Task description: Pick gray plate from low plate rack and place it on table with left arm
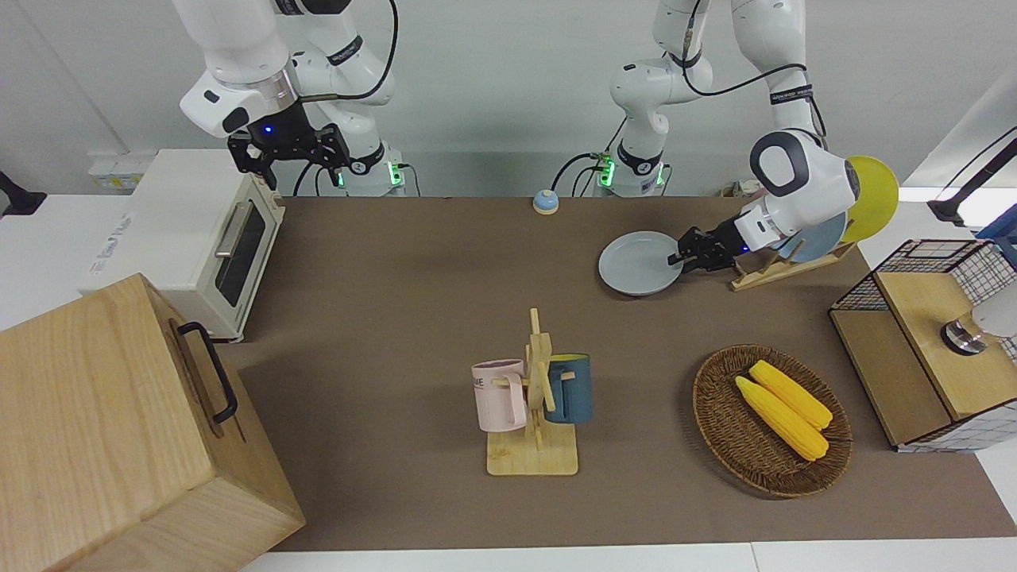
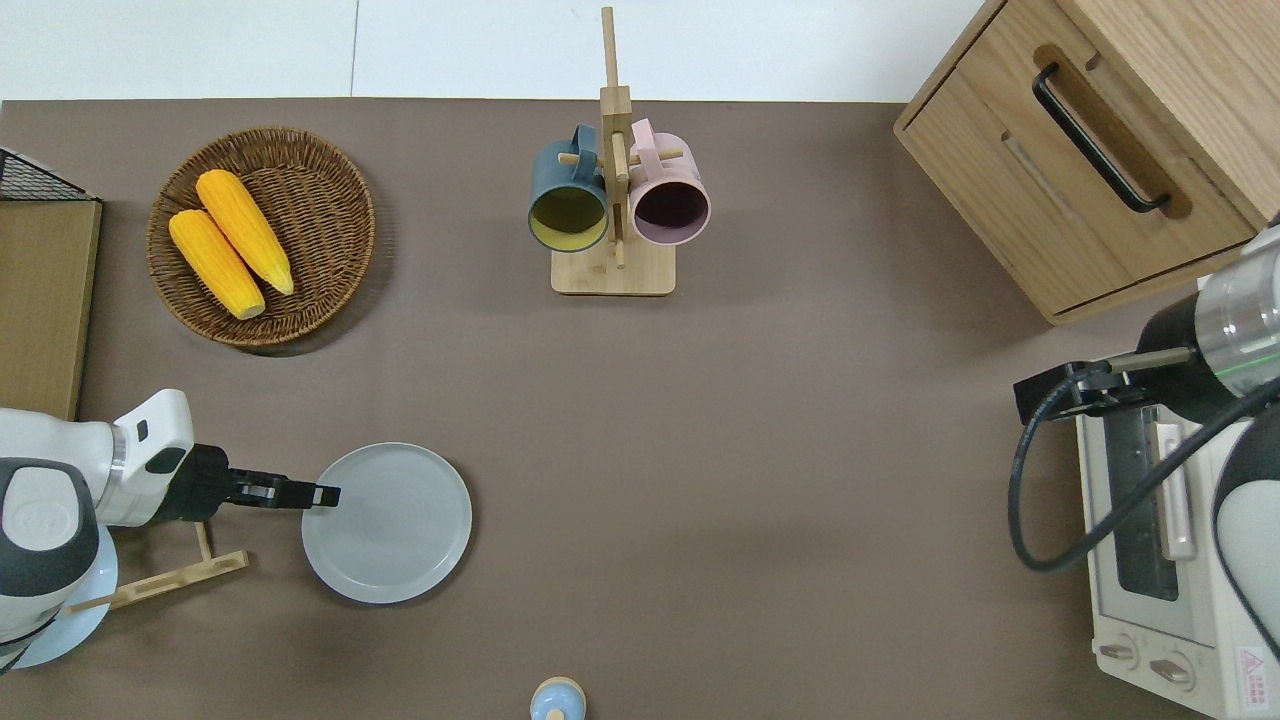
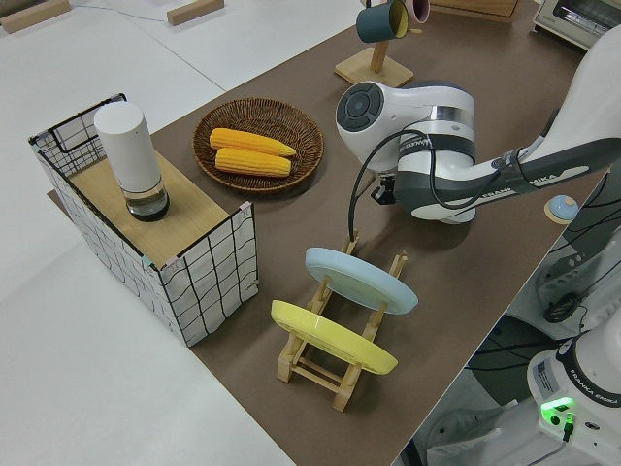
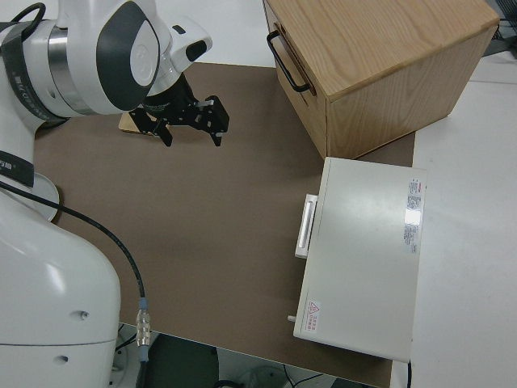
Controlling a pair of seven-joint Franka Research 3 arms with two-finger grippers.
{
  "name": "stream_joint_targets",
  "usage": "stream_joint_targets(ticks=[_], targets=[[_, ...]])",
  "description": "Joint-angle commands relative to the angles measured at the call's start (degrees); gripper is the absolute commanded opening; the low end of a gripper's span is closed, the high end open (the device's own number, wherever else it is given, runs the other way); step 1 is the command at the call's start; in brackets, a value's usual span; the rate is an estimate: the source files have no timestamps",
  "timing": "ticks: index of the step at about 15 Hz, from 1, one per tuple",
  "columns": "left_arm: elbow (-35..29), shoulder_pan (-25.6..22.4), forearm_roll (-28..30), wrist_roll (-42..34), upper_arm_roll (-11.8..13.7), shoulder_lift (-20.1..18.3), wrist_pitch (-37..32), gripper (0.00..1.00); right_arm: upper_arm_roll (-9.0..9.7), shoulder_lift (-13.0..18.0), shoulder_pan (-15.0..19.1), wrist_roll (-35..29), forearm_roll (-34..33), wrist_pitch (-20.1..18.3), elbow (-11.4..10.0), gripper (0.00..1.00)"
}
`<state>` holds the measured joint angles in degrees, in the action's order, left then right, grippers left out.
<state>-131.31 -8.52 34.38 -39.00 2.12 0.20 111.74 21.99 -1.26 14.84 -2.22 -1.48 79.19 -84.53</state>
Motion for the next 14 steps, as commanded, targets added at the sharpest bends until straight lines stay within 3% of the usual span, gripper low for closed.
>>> stream_joint_targets(ticks=[1,4,7,11,12,13,14], targets=[[0.79,0.43,-3.35,5.77,0.34,-3.28,-0.47,0.61,1.21,0.12,1.33,-0.68,-0.37,-0.71,0.42,0.983],[3.33,0.34,-6.95,9.63,0.34,-5.03,-3.63,0.64,1.21,0.20,1.33,-0.68,-0.37,-0.62,0.42,0.983],[7.19,0.87,-13.44,18.93,0.08,-7.75,-6.79,0.68,1.21,0.12,1.33,-0.68,-0.37,-0.62,0.33,0.983],[14.30,0.87,-21.62,28.97,-3.17,-9.17,-12.06,0.74,1.13,0.12,1.33,-0.68,-0.37,-0.71,0.42,0.983],[16.59,0.87,-23.21,30.55,-3.61,-9.17,-14.16,0.79,1.21,0.12,1.33,-0.68,-0.37,-0.62,0.42,0.983],[18.79,0.87,-24.70,31.78,-4.40,-9.08,-15.75,0.96,1.21,0.12,1.33,-0.68,-0.37,-0.62,0.42,0.983],[20.81,0.87,-25.94,32.84,-4.84,-9.08,-17.07,1.00,1.21,0.12,1.33,-0.68,-0.37,-0.62,0.42,0.983]])
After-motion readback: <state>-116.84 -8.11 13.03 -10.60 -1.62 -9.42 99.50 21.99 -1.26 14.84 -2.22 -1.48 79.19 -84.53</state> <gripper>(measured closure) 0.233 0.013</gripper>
